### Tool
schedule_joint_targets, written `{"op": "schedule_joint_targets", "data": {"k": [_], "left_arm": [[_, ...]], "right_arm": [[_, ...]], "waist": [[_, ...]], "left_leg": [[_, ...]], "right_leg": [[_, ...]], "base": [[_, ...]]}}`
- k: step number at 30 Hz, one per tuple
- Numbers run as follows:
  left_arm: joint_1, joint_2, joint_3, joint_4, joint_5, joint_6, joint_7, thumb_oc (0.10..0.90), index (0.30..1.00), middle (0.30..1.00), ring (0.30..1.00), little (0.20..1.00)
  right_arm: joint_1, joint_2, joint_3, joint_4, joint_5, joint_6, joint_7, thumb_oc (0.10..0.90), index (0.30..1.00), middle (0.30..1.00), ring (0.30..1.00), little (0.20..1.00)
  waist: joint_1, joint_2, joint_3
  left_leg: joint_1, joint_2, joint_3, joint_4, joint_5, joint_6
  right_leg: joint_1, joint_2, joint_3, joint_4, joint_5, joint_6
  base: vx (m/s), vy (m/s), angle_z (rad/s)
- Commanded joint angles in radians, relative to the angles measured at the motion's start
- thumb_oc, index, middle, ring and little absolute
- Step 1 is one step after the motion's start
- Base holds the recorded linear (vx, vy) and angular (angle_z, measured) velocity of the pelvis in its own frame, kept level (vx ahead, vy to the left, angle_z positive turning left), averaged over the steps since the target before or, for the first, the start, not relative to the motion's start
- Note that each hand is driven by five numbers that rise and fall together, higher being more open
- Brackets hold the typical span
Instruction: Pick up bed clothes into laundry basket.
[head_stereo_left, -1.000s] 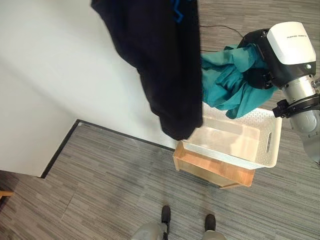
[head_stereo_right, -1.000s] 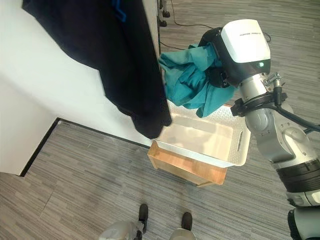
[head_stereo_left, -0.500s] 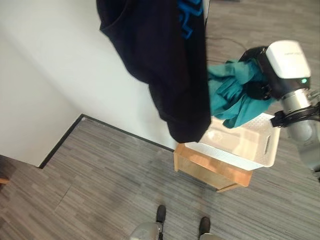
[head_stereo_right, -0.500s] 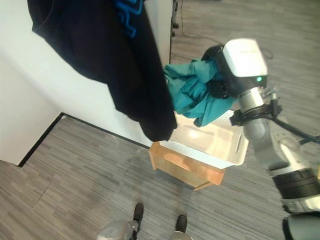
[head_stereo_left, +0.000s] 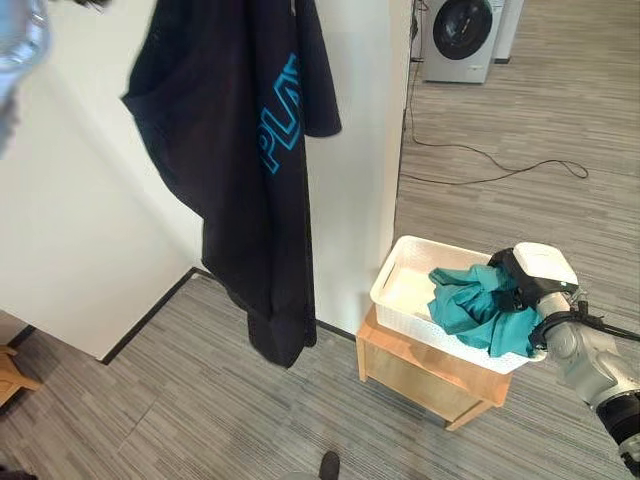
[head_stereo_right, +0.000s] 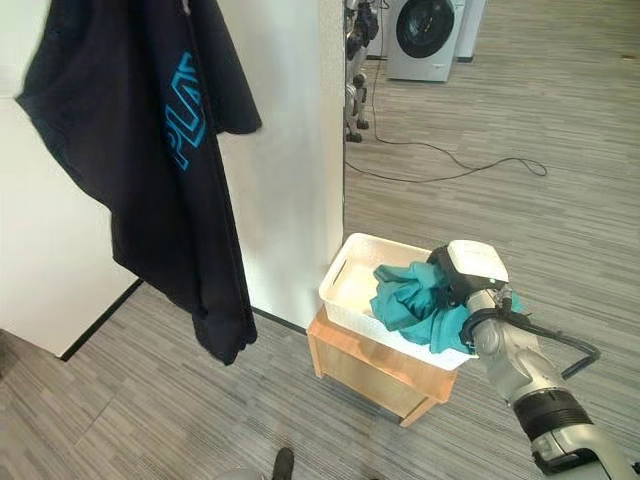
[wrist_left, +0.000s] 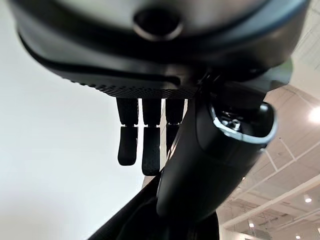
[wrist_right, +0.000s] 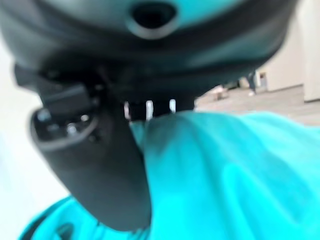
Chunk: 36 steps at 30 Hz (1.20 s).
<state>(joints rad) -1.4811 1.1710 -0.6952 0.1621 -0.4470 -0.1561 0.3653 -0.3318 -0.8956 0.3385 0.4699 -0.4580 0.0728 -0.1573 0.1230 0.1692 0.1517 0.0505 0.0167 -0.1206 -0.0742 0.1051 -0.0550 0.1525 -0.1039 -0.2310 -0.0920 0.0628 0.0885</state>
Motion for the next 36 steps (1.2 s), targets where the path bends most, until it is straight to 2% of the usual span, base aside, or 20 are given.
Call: {"op": "schedule_joint_targets", "data": {"k": [1,8,14,21,22,28,31,34,36], "left_arm": [[-0.033,-0.011,0.103,0.206,0.002,-0.015,0.063,0.4,0.3,0.3,0.3,0.3],[-0.033,-0.075,0.098,0.224,-0.008,-0.018,0.08,0.4,0.3,0.3,0.3,0.3],[-0.045,-0.094,0.092,0.243,-0.029,-0.026,0.094,0.4,0.3,0.3,0.3,0.3],[-0.03,-0.086,0.108,0.245,-0.048,-0.042,0.102,0.4,0.3,0.3,0.3,0.3],[-0.027,-0.085,0.109,0.239,-0.05,-0.047,0.101,0.4,0.3,0.3,0.3,0.3],[-0.049,-0.084,0.084,0.237,-0.042,-0.049,0.097,0.4,0.3,0.3,0.3,0.3],[-0.096,-0.09,0.05,0.277,-0.045,-0.05,0.084,0.4,0.3,0.3,0.3,0.3],[-0.196,-0.129,-0.026,0.369,-0.042,-0.034,0.063,0.4,0.3,0.3,0.3,0.3],[-0.288,-0.127,-0.078,0.424,-0.038,-0.024,0.048,0.4,0.3,0.3,0.3,0.3]], "right_arm": [[-0.131,-0.014,-0.031,-0.028,-0.027,-0.02,-0.087,0.4,0.3,0.3,0.3,0.3],[-0.308,0.009,0.079,0.167,-0.019,0.016,-0.123,0.4,0.3,0.3,0.3,0.3],[-0.43,0.009,0.152,0.261,-0.022,0.039,-0.14,0.4,0.3,0.3,0.3,0.3],[-0.443,0.061,0.201,0.312,-0.005,0.036,-0.112,0.4,0.3,0.3,0.3,0.3],[-0.436,0.07,0.215,0.329,-0.006,0.037,-0.095,0.8,0.9,0.9,0.9,0.9],[-0.451,0.11,0.263,0.432,0.015,0.036,-0.056,0.8,0.9,0.9,0.9,0.9],[-0.463,0.122,0.294,0.483,0.052,0.024,-0.004,0.8,0.9,0.9,0.9,0.9],[-0.501,0.111,0.33,0.492,0.089,0.014,0.021,0.8,0.9,0.9,0.9,0.9],[-0.502,0.091,0.325,0.468,0.097,0.01,0.018,0.8,0.9,0.9,0.9,0.9]], "waist": [[0.029,-0.058,-0.076],[0.057,-0.058,-0.069],[0.079,-0.06,-0.064],[0.1,-0.056,-0.06],[0.106,-0.058,-0.06],[0.117,-0.055,-0.054],[0.119,-0.049,-0.052],[0.11,-0.042,-0.056],[0.095,-0.035,-0.058]], "left_leg": [[-0.028,0.036,-0.008,-0.013,-0.045,-0.054],[-0.059,0.023,-0.02,-0.013,-0.032,-0.057],[-0.082,0.014,-0.028,-0.013,-0.024,-0.059],[-0.094,0.008,-0.043,-0.013,-0.02,-0.058],[-0.093,0.007,-0.046,-0.013,-0.02,-0.058],[-0.098,0.001,-0.061,-0.013,-0.016,-0.059],[-0.1,-0.001,-0.062,-0.013,-0.014,-0.059],[-0.1,0.001,-0.055,-0.013,-0.013,-0.061],[-0.093,0.004,-0.043,-0.013,-0.016,-0.062]], "right_leg": [[0.035,0.017,0.009,0.005,-0.134,0.042],[0.012,0.013,-0.01,0.005,-0.13,0.042],[-0.004,0.013,-0.023,0.005,-0.129,0.043],[-0.007,0.012,-0.034,0.005,-0.134,0.039],[-0.004,0.012,-0.038,0.005,-0.135,0.037],[-0.001,0.012,-0.052,0.005,-0.138,0.035],[-0.004,0.011,-0.055,0.005,-0.137,0.037],[-0.004,0.008,-0.053,0.005,-0.135,0.04],[-0.005,0.005,-0.041,0.005,-0.132,0.043]], "base": [[0.01,-0.002,0.06],[0.01,0.004,0.06],[0.0,0.005,0.1],[0.01,0.003,0.07],[0.01,-0.009,0.05],[0.0,-0.011,0.14],[-0.01,-0.003,0.02],[0.0,0.0,0.0],[0.0,0.0,0.0]]}}
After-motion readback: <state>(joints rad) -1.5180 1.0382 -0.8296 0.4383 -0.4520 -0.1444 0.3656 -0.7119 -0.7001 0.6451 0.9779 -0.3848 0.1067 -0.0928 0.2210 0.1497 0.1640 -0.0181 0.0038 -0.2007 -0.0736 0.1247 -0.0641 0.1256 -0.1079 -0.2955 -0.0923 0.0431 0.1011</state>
